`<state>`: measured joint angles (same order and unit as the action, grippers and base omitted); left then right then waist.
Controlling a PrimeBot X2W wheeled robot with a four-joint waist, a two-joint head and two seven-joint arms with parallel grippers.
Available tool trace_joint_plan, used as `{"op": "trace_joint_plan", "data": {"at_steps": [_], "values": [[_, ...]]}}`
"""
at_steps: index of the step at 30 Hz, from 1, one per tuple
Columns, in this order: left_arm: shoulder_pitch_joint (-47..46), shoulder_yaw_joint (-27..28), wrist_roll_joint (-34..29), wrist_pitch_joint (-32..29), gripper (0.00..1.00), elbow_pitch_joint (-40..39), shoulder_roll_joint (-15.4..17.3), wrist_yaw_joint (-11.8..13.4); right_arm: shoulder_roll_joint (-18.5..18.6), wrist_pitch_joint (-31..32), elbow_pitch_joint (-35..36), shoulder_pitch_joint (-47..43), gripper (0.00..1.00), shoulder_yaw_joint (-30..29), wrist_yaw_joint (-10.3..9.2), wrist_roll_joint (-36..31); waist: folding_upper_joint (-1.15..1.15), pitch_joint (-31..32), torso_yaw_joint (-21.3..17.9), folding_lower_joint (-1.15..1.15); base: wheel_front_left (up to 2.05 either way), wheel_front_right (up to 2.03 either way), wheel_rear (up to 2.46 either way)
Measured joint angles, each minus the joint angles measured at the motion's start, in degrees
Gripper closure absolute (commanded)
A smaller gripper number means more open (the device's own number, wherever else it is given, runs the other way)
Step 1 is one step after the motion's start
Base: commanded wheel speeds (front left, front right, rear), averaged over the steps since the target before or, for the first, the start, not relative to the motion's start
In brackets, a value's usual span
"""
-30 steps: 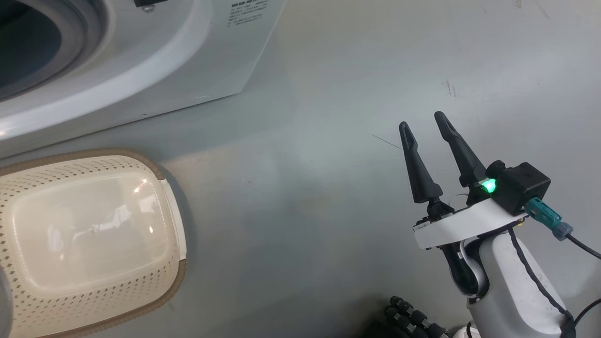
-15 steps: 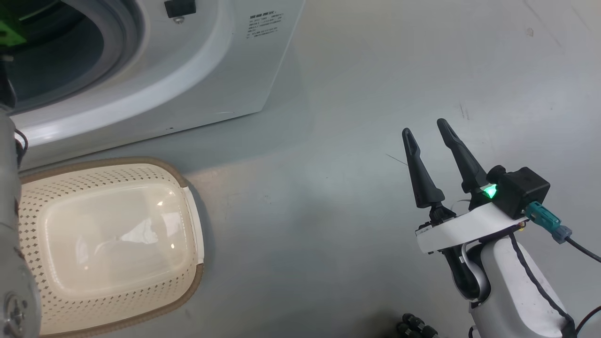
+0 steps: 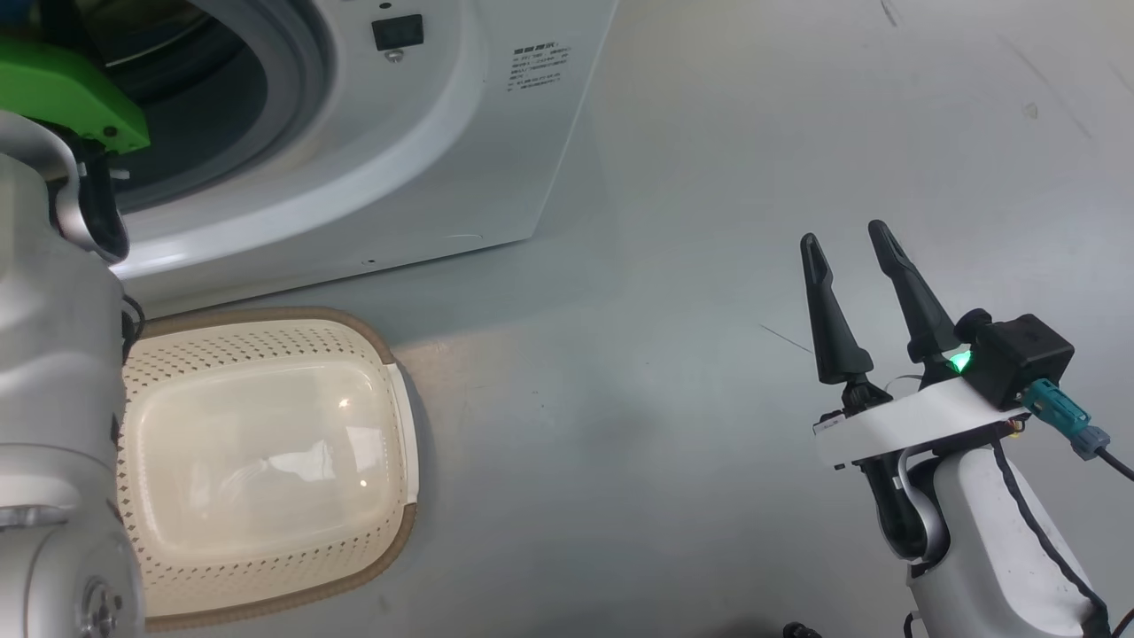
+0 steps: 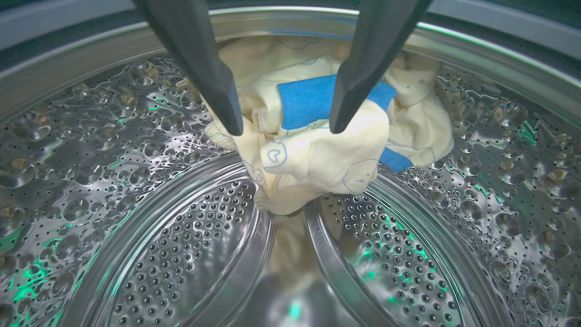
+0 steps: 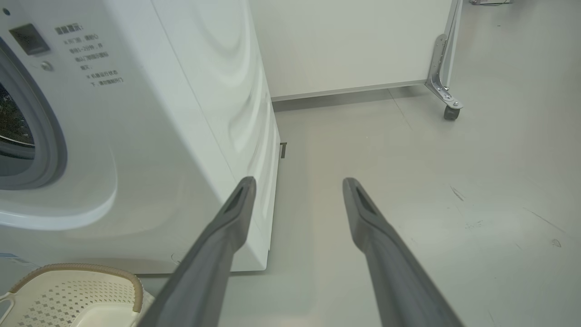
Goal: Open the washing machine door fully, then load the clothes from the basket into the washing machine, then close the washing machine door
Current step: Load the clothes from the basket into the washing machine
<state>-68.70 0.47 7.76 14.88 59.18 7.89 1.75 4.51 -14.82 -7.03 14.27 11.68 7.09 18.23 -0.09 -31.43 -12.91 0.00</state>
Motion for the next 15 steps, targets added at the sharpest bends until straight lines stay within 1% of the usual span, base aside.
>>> {"op": "trace_joint_plan", "data": {"at_steps": [7,15], "values": [[4.21,1.02,0.89,0.0,0.0,-1.34,-0.78,0.0,0.0,0.0,-0.09,-0.02,0.0,-0.25,0.0,0.0,0.0,2.09,1.67,0.0,0.0,0.0,0.0],[9.58,0.23,0.85,-0.02,0.0,-3.31,-2.52,-0.6,0.05,0.0,-0.25,-1.22,0.0,-0.94,0.0,0.0,0.0,4.96,3.52,0.0,0.0,0.0,0.0]]}}
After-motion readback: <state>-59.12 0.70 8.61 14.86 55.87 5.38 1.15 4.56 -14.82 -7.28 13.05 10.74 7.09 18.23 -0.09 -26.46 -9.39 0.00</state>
